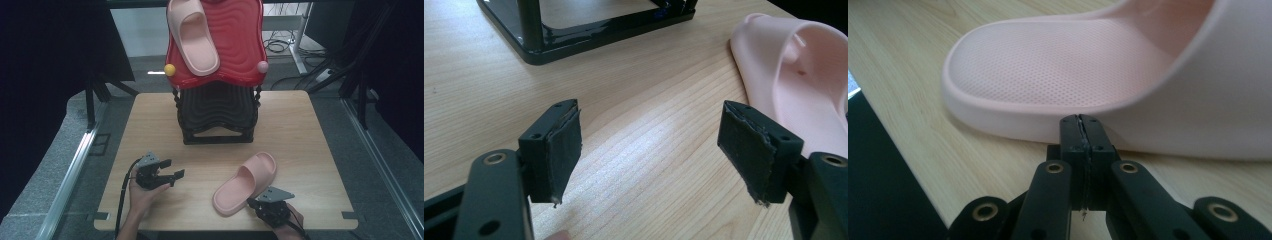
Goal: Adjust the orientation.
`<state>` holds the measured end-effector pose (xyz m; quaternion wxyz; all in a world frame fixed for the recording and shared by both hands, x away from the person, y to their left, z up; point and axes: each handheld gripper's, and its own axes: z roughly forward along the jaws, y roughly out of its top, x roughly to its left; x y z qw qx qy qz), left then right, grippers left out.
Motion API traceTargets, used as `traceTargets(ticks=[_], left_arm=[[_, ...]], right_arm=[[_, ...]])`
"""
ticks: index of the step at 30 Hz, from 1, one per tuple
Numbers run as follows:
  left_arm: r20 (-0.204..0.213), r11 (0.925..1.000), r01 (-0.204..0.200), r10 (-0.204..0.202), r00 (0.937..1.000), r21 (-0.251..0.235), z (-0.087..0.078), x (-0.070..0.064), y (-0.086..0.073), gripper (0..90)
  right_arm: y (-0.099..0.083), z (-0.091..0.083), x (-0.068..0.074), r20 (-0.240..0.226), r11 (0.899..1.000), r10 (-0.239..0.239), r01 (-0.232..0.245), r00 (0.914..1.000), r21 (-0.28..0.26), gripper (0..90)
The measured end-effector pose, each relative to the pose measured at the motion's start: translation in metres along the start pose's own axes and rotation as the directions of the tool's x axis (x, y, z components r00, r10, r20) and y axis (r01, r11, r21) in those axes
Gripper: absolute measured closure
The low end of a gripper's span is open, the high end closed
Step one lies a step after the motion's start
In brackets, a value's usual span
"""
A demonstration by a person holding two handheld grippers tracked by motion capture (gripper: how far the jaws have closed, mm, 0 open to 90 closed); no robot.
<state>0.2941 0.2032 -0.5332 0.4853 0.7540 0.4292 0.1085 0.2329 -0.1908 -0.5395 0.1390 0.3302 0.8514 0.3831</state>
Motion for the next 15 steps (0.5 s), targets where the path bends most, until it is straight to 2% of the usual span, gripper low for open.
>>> traceTargets(ticks=[4, 8, 10, 11, 15], left_arm=[[0.003, 1.0, -0.001, 0.001, 1.0, 0.002, 0.001, 0.0, 0.0, 25.6], [0.006, 1.0, -0.001, 0.001, 1.0, 0.002, 0.002, -0.002, 0.0, 25.6], [0.009, 1.0, -0.005, 0.005, 0.9999, 0.003, 0.002, -0.003, 0.0, 25.6], [0.011, 1.0, -0.004, 0.004, 0.9999, 0.002, 0.002, -0.004, 0.0, 25.6], [0.021, 0.9999, -0.011, 0.011, 0.9997, -0.001, 0.004, -0.011, 0.002, 25.6]], right_arm=[[0.0, -0.001, 0.002, 0.016, 1.0, -0.001, 0.002, 0.9999, -0.018, 89.8], [-0.005, -0.017, -0.012, 0.061, 0.997, 0.05, -0.045, 0.9969, -0.069, 89.7], [-0.009, -0.023, -0.022, 0.089, 0.994, 0.075, -0.067, 0.9932, -0.088, 87.6], [-0.012, -0.028, -0.03, 0.117, 0.992, 0.095, -0.084, 0.9886, -0.097, 84.0], [-0.02, -0.036, -0.052, 0.166, 0.983, 0.159, -0.14, 0.9734, -0.117, 74.3]])
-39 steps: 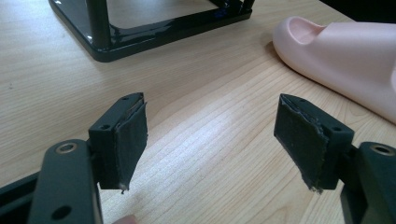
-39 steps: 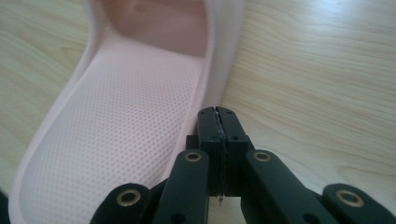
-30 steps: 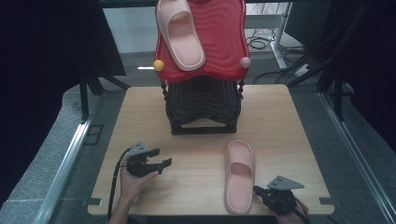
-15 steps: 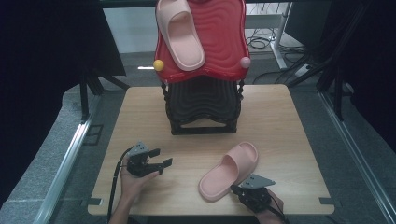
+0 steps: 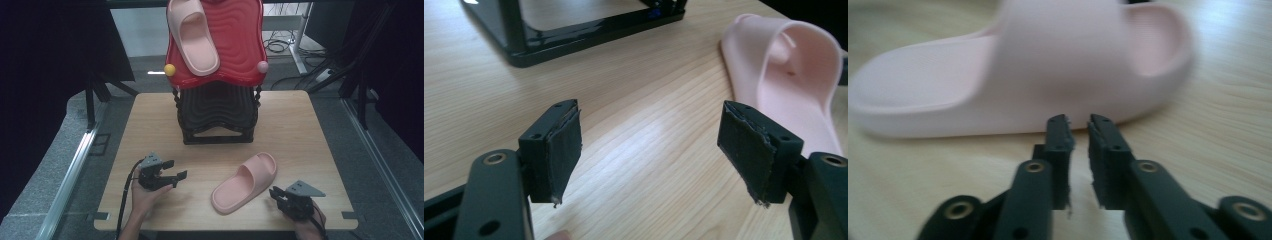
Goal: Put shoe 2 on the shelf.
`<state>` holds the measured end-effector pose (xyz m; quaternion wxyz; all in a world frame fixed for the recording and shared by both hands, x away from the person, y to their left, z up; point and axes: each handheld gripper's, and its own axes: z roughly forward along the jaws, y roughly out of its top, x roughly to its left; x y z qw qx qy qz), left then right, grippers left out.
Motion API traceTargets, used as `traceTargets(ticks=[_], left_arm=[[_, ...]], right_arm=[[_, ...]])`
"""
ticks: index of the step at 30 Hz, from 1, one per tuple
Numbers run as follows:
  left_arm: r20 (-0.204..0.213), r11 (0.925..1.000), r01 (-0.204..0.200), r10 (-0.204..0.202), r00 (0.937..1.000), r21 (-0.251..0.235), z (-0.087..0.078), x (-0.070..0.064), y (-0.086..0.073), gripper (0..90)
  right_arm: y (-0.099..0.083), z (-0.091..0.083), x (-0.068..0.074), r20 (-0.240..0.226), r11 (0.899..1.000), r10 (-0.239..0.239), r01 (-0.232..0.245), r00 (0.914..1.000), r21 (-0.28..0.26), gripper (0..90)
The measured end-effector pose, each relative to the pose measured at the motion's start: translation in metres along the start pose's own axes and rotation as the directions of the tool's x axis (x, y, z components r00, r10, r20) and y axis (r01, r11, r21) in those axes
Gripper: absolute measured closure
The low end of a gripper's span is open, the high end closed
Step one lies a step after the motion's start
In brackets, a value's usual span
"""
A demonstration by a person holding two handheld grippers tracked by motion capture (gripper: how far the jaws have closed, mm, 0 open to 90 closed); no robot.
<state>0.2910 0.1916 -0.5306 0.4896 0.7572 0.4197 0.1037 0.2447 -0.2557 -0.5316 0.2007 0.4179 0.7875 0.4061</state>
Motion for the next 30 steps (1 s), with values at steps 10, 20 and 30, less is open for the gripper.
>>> traceTargets(ticks=[10, 20, 30], left_arm=[[0.014, 0.9992, -0.019, 0.018, 0.9997, 0.036, 0.021, -0.024, 0.009, 26.9], [0.092, 0.997, -0.055, 0.049, 0.9945, 0.055, 0.056, -0.053, 0.03, 32.0], [0.147, 0.9922, -0.112, 0.102, 0.9838, 0.055, 0.089, -0.082, 0.039, 46.1]], right_arm=[[-0.006, -0.006, -0.038, 0.032, 0.996, 0.085, -0.085, 0.9959, -0.008, 49.9], [-0.008, -0.009, -0.042, 0.067, 0.994, 0.106, -0.106, 0.9921, -0.002, 42.4], [-0.012, -0.01, -0.04, 0.066, 0.992, 0.115, -0.118, 0.9911, 0.034, 39.0]])
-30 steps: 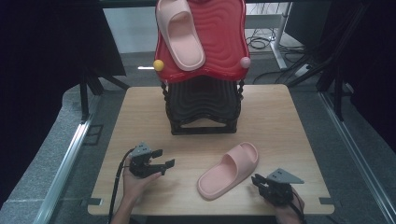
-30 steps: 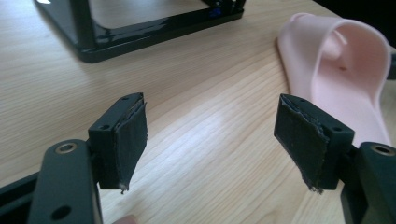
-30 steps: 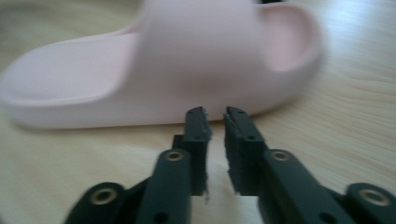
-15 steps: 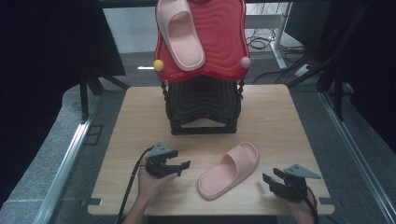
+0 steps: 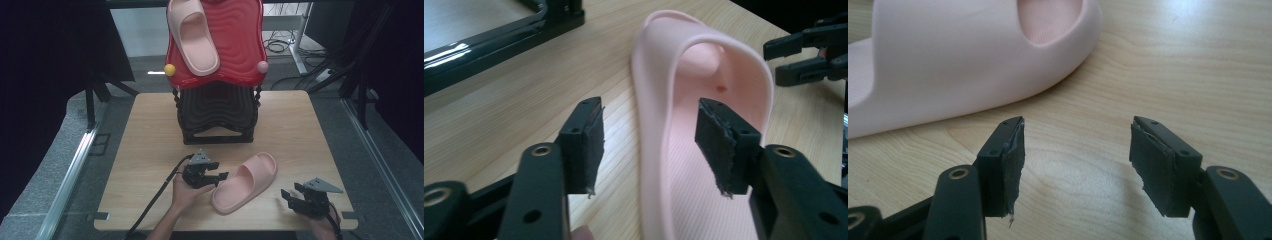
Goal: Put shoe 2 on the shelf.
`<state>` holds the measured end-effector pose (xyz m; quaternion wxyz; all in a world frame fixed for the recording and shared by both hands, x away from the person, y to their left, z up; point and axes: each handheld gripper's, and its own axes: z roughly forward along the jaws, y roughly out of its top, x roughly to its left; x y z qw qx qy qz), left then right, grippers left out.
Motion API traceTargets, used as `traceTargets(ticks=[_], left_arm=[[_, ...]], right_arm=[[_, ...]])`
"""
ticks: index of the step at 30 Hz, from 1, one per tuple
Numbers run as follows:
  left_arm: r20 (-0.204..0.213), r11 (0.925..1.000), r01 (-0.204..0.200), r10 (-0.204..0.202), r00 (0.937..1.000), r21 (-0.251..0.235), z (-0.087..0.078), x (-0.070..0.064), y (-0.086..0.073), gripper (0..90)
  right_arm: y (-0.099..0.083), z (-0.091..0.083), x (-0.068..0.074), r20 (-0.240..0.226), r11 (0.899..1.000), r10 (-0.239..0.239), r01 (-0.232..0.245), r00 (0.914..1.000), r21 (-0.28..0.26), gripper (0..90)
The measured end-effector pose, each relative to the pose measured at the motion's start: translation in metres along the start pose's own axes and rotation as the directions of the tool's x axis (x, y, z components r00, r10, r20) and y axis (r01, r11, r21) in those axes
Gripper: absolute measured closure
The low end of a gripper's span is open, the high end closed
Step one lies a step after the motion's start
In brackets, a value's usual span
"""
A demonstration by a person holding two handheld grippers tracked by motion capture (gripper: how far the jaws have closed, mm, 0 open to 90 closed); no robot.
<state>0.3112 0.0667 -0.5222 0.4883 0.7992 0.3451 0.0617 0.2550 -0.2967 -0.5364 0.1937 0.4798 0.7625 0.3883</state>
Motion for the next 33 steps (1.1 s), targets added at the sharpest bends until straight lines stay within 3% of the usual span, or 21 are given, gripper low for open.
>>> traceTargets(ticks=[7, 15, 26, 29, 33], left_arm=[[-0.006, 0.9998, -0.02, 0.02, 0.9998, 0.008, 0.023, -0.01, 0.003, 53.9], [-0.013, 0.9998, -0.005, 0.005, 0.9999, 0.018, 0.04, -0.008, 0.002, 59.0], [-0.009, 0.9983, -0.015, 0.016, 0.9998, 0.056, 0.061, -0.011, 0.009, 68.8], [-0.03, 0.998, -0.008, 0.009, 0.9995, 0.063, 0.064, -0.011, 0.01, 76.4], [-0.038, 0.9978, -0.002, 0.005, 0.9992, 0.066, 0.064, -0.011, 0.01, 80.0]], right_arm=[[-0.003, 0.0, 0.001, 0.003, 1.0, -0.005, 0.005, 1.0, 0.007, 38.5], [-0.003, 0.0, 0.002, 0.006, 1.0, -0.01, 0.009, 0.9999, 0.011, 38.5], [-0.005, 0.0, 0.001, 0.01, 1.0, -0.007, 0.007, 0.9999, 0.016, 38.3], [-0.005, 0.0, 0.001, 0.012, 1.0, -0.004, 0.004, 0.9999, 0.016, 38.3], [-0.005, 0.0, 0.0, 0.013, 1.0, -0.002, 0.002, 0.9999, 0.017, 38.2]])
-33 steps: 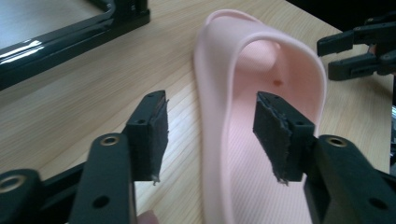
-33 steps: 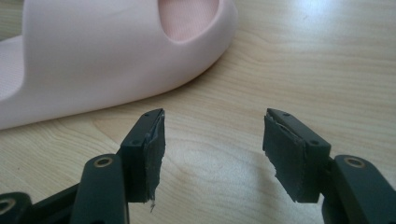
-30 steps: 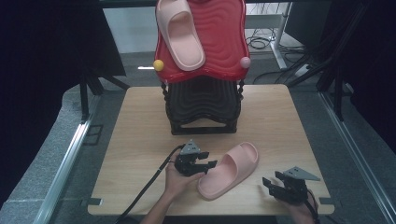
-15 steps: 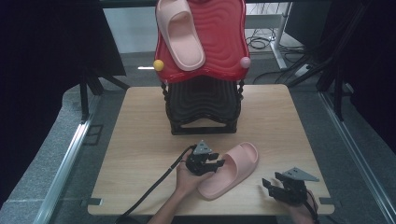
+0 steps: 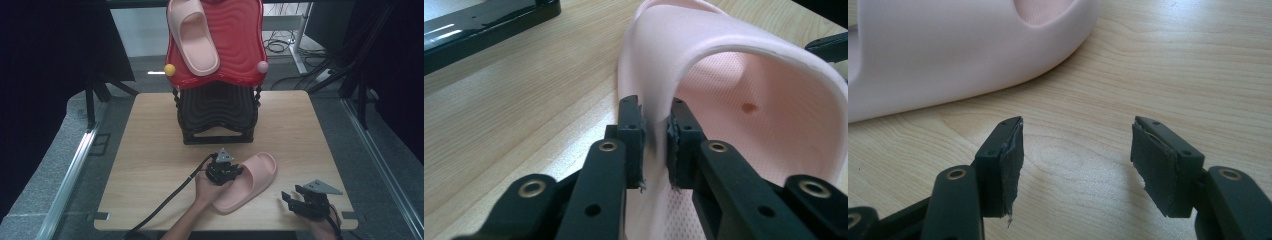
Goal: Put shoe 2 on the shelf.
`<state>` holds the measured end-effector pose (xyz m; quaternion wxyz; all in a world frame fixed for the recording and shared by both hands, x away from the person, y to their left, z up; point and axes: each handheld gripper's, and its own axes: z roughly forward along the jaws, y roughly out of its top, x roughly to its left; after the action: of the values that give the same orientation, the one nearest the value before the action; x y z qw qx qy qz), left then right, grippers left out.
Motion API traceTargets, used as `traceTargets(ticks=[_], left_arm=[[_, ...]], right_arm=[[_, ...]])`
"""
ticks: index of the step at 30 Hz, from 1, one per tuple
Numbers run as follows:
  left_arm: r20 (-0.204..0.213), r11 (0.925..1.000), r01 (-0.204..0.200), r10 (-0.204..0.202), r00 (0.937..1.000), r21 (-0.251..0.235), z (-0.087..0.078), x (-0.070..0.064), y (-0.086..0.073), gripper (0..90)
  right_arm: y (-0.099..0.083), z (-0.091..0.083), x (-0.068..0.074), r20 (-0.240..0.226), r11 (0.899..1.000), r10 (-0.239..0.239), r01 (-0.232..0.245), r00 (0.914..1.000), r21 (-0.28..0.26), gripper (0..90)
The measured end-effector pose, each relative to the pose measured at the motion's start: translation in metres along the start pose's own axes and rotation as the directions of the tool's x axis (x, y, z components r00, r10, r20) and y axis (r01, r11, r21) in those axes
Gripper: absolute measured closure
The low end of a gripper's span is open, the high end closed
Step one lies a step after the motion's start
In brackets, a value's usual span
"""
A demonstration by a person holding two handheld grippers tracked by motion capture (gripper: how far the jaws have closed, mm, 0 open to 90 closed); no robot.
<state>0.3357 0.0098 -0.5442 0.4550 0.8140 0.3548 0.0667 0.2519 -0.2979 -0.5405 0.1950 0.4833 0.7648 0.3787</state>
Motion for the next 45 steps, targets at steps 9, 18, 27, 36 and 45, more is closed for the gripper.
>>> traceTargets(ticks=[9, 18, 27, 36, 45], left_arm=[[-0.036, 0.9996, -0.02, 0.019, 0.9992, -0.019, -0.008, -0.004, -0.001, 83.7], [-0.061, 0.9852, 0.029, -0.039, 0.9973, -0.169, -0.043, -0.008, -0.014, 83.7], [-0.107, 0.9654, 0.046, -0.076, 0.9913, -0.256, -0.08, 0.001, -0.022, 83.5], [-0.111, 0.938, 0.079, -0.123, 0.9861, -0.337, -0.104, 0.008, -0.028, 83.6], [-0.141, 0.9182, 0.086, -0.151, 0.9784, -0.387, -0.126, 0.015, -0.037, 83.7]], right_arm=[[0.0, -0.001, -0.001, 0.0, 1.0, 0.004, -0.004, 1.0, -0.002, 38.3], [0.0, -0.001, -0.001, 0.003, 1.0, 0.009, -0.009, 1.0, 0.001, 38.3], [0.0, -0.001, -0.003, 0.012, 0.999, 0.025, -0.025, 0.9996, -0.023, 38.0], [0.004, 0.001, -0.008, 0.018, 0.998, 0.037, -0.036, 0.9992, -0.049, 38.0], [0.002, 0.003, -0.005, 0.028, 0.999, 0.032, -0.031, 0.9991, -0.029, 37.0]])
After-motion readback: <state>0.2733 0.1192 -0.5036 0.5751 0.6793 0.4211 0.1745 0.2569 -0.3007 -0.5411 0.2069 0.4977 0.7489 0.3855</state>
